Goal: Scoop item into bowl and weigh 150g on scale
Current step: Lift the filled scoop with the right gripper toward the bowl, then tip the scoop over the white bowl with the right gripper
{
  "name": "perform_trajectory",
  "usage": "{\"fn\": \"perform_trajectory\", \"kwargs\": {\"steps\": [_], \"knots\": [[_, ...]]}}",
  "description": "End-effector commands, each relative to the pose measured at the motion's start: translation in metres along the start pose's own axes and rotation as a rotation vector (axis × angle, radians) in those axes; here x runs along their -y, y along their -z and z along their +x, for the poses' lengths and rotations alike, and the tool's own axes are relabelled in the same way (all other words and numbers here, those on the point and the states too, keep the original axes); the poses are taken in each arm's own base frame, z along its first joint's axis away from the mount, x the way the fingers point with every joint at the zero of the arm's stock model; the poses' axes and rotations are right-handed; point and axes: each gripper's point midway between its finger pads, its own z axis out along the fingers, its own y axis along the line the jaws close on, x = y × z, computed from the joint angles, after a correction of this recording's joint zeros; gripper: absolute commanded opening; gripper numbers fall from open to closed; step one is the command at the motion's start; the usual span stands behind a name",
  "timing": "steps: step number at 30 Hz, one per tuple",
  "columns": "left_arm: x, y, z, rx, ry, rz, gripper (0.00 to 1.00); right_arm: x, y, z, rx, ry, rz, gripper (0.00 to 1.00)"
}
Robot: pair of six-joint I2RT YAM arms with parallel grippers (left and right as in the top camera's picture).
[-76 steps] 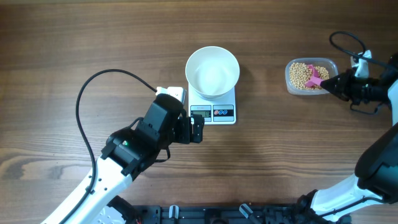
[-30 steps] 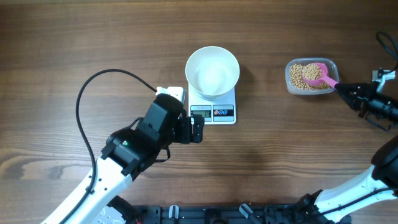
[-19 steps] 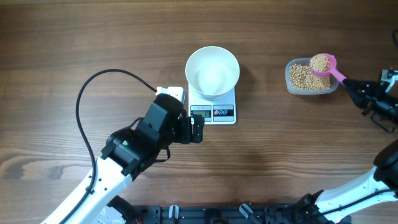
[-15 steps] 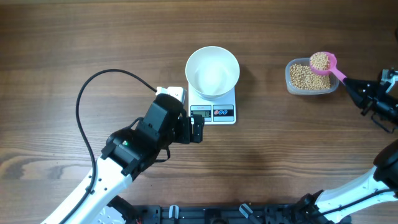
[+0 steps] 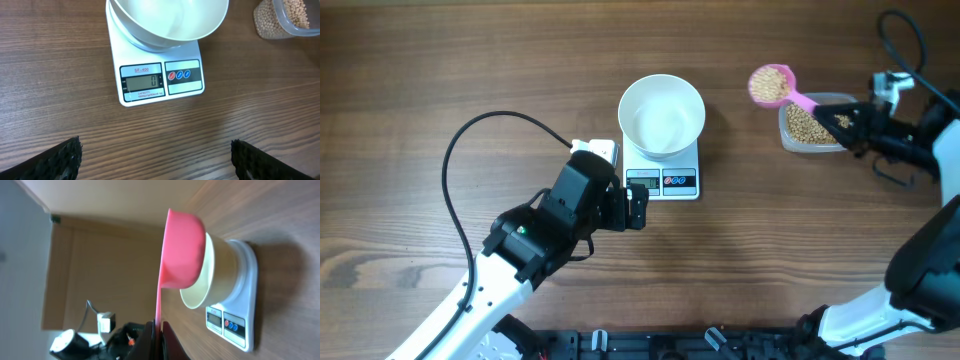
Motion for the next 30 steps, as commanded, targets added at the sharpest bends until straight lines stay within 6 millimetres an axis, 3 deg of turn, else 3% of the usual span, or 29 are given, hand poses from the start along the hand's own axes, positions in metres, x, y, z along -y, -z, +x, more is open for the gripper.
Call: {"fn": "perform_trajectory", "kwargs": {"steps": [1,5,6,8,11,16,21,30], "knots": [[0.003,0.000,-0.001,-0.002,0.002,0.008,1.00,-0.022,-0.032,0.005,-0.069,-0.035,0.051,0.04],[0.003,0.000,-0.001,-0.002,0.002,0.008,1.00,-0.057,-0.087,0.007,-0.135,0.040,0.046,0.04],[0.003,0.000,-0.001,-0.002,0.002,0.008,1.00,-0.058,-0.094,0.008,-0.141,0.048,0.053,0.04],[0.003,0.000,-0.001,-0.002,0.002,0.008,1.00,-0.053,-0.127,0.019,-0.162,0.104,0.136,0.04],[0.003,0.000,-0.001,-0.002,0.002,0.008,1.00,-0.042,-0.145,0.028,-0.172,0.189,0.229,0.04],[0.003,0.000,-0.001,-0.002,0.002,0.008,1.00,-0.028,-0.151,0.031,-0.180,0.328,0.315,0.05],[0.003,0.000,-0.001,-0.002,0.002,0.008,1.00,-0.025,-0.158,0.038,-0.226,0.507,0.330,0.05],[0.003,0.000,-0.001,-0.002,0.002,0.008,1.00,-0.017,-0.162,0.033,-0.223,0.742,0.491,0.05]]}}
